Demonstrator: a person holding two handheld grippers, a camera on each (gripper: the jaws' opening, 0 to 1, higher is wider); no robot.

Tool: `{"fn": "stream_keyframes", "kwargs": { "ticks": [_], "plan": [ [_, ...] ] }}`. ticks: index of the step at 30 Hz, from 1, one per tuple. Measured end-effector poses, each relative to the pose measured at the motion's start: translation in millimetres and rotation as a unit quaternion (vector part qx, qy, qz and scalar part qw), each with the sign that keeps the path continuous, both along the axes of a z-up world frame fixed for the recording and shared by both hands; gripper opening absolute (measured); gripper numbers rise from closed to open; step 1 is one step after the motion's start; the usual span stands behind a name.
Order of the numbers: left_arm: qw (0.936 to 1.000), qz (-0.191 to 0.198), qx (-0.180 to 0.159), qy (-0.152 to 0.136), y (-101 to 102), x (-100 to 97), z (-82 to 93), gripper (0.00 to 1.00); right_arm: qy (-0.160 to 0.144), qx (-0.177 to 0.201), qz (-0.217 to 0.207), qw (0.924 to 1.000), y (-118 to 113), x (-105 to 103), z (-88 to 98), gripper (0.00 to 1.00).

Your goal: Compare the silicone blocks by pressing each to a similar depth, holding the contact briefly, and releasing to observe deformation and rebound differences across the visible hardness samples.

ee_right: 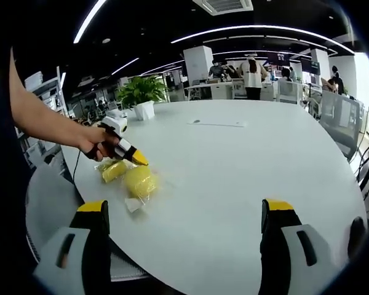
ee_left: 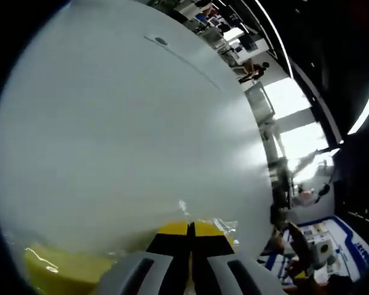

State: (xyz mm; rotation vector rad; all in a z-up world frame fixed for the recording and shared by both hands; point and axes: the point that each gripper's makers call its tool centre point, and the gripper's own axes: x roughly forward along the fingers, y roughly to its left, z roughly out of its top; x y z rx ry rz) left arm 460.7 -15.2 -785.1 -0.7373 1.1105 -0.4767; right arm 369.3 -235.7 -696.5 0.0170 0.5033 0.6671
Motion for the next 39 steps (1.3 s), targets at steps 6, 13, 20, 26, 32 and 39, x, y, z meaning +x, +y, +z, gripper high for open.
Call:
{"fn": "stream_keyframes", "kwargs": {
  "ticks": [6, 13, 20, 26, 32, 39],
  "plan": [
    [0.9993, -0.009, -0.029, -0.023, -11, -4.7, 20.2, 0.00, -0.001, 0.000, 0.001, 1.0000, 2, -1, 0.8, 0.96],
    [0.9959, -0.022, -0.060, -0.064, -20, -7.2, 48.7, 0.00, -0.007, 0.005, 0.001, 1.0000, 5, 1, 5.3, 0.96],
    [0.9896, -0.039, -0.065, -0.123, -16, -10.8, 75.4, 0.00, -0.014, 0.011, 0.007, 0.9998, 11, 2, 12.0, 0.96],
    [0.9814, -0.057, -0.059, -0.173, -16, -8.7, 100.3, 0.00, -0.015, 0.012, 0.015, 0.9997, 16, 0, 14.7, 0.96],
    [0.9713, -0.080, -0.049, -0.219, -15, -8.3, 127.0, 0.00, -0.018, 0.013, 0.023, 0.9995, 21, 2, 19.6, 0.96],
    [0.9604, -0.088, -0.046, -0.260, -9, -5.2, 168.1, 0.00, -0.040, 0.022, 0.029, 0.9985, 27, 8, 34.6, 0.96]
  ]
}}
